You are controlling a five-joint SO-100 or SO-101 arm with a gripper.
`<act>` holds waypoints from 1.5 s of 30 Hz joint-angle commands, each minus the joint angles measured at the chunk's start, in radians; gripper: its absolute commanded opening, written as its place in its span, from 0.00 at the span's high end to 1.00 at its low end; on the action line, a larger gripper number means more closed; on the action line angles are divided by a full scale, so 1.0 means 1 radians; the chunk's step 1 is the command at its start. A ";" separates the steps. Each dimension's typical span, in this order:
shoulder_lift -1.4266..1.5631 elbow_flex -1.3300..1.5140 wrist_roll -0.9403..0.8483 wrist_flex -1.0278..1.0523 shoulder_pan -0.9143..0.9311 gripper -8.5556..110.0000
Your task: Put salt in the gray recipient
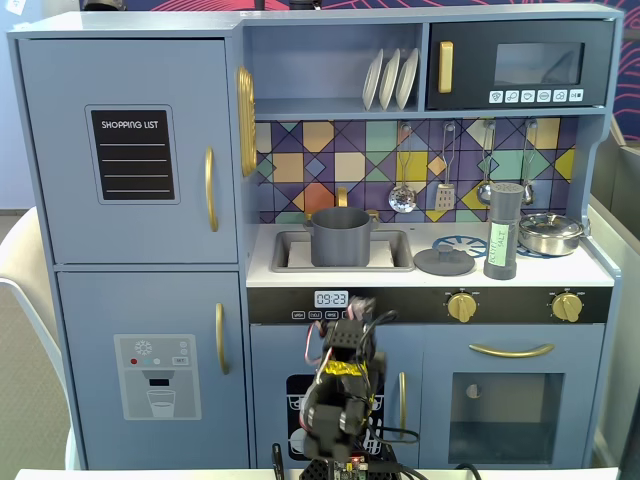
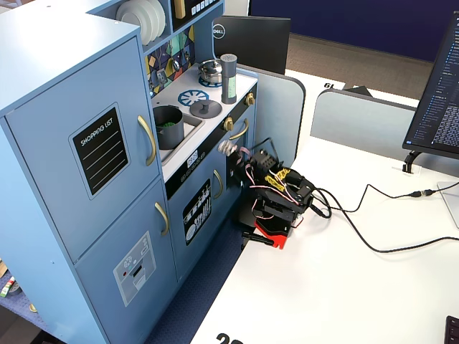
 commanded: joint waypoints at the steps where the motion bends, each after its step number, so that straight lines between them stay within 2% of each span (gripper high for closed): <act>1: -0.164 -0.304 -0.006 -0.092 0.245 0.93; 6: -0.319 -0.548 -0.048 -0.213 0.440 0.93; 12: -0.453 -0.675 -0.069 -0.595 0.515 0.92; 17: -0.586 -0.739 -0.055 -0.847 0.517 0.76; 21: -0.701 -0.841 -0.069 -0.871 0.534 0.59; 27: -0.853 -0.979 -0.018 -0.973 0.525 0.49; 33: -0.960 -0.989 -0.003 -1.160 0.528 0.48; 45: -1.210 -1.169 -0.017 -1.215 0.541 0.46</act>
